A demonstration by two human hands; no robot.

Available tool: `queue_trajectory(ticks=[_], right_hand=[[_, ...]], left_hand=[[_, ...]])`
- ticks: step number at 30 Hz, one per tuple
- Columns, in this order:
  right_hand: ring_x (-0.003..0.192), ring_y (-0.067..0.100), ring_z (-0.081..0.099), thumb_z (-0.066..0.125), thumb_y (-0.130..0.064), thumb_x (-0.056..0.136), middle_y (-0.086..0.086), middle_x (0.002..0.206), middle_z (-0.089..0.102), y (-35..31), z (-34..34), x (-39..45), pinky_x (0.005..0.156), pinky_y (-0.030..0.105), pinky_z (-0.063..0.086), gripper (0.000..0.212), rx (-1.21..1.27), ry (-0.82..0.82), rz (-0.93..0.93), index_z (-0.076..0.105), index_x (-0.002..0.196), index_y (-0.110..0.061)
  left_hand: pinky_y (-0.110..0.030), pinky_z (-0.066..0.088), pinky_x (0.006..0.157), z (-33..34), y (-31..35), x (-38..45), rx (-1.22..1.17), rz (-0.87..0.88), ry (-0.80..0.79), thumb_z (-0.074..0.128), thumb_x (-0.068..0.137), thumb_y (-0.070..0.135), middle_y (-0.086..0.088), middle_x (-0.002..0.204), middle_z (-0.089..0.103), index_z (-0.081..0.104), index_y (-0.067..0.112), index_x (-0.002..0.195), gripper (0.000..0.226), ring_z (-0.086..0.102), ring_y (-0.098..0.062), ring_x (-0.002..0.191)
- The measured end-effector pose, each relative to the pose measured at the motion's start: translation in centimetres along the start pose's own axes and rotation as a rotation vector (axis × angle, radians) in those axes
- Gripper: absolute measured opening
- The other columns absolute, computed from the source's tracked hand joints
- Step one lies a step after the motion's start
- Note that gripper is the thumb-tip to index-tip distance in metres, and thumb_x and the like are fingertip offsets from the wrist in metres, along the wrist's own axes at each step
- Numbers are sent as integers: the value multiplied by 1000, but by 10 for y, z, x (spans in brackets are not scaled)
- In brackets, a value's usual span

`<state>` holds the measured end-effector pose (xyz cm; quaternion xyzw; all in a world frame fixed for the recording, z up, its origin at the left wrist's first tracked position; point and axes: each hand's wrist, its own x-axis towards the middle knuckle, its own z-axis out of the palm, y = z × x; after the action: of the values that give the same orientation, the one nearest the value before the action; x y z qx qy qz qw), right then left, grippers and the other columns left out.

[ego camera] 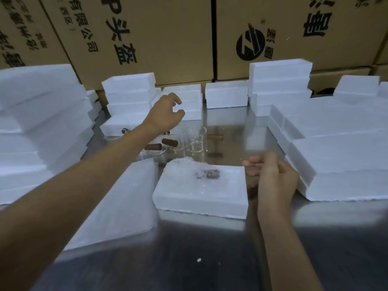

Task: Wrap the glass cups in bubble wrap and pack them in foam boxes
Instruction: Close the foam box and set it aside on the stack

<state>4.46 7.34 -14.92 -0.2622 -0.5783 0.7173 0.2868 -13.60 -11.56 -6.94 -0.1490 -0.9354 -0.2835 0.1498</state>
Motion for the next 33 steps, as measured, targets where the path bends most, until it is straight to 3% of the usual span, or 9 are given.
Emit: queue_trajectory(ticks=[2,5,10,13,17,27,33], right_hand=[[74,31,70,49,-35,78,2,69,74,2,0,2,72,50,55,29,-7,21,-31,71,66,-20],[70,24,68,47,-38,76,-1,67,73,5,-1,4,75,54,55,30,-42,25,-58,70,66,-21],[65,19,65,50,-41,79,-2,66,72,7,-1,9,72,50,54,29,-31,32,-54,70,66,-24],[65,17,65,49,-41,77,-2,66,72,7,-2,11,73,49,55,29,-45,3,-38,70,66,-25],[67,18,64,47,-41,77,-2,68,72,8,-2,13,79,56,56,29,-54,-36,-23,71,71,-25],[78,29,68,47,-40,78,1,71,74,8,-2,13,82,60,55,30,-72,-54,-23,71,72,-24],[71,23,69,45,-30,83,0,66,73,5,0,12,71,45,57,32,-49,-30,3,70,67,-17]], left_hand=[[-35,41,100,4,-16,41,153,-2,-27,59,94,17,-14,138,50,50,8,135,42,49,-30,124],[-39,39,108,13,-36,90,331,-9,-63,61,92,13,-16,144,48,49,5,139,49,45,-33,132],[-47,51,94,32,-50,133,588,25,-75,65,86,10,-21,122,60,62,-1,120,35,57,-41,110],[-46,54,82,38,-49,141,689,90,-73,66,82,8,-23,104,62,65,-4,106,27,60,-41,95],[-42,54,74,38,-48,140,742,138,-72,72,78,19,-19,94,60,63,-3,100,32,58,-36,83],[-48,54,74,-11,4,60,733,453,11,68,78,29,-17,97,60,62,-1,98,37,55,-34,87],[-45,50,67,-75,50,-46,654,666,37,67,75,30,-6,85,54,57,9,90,27,51,-28,82]])
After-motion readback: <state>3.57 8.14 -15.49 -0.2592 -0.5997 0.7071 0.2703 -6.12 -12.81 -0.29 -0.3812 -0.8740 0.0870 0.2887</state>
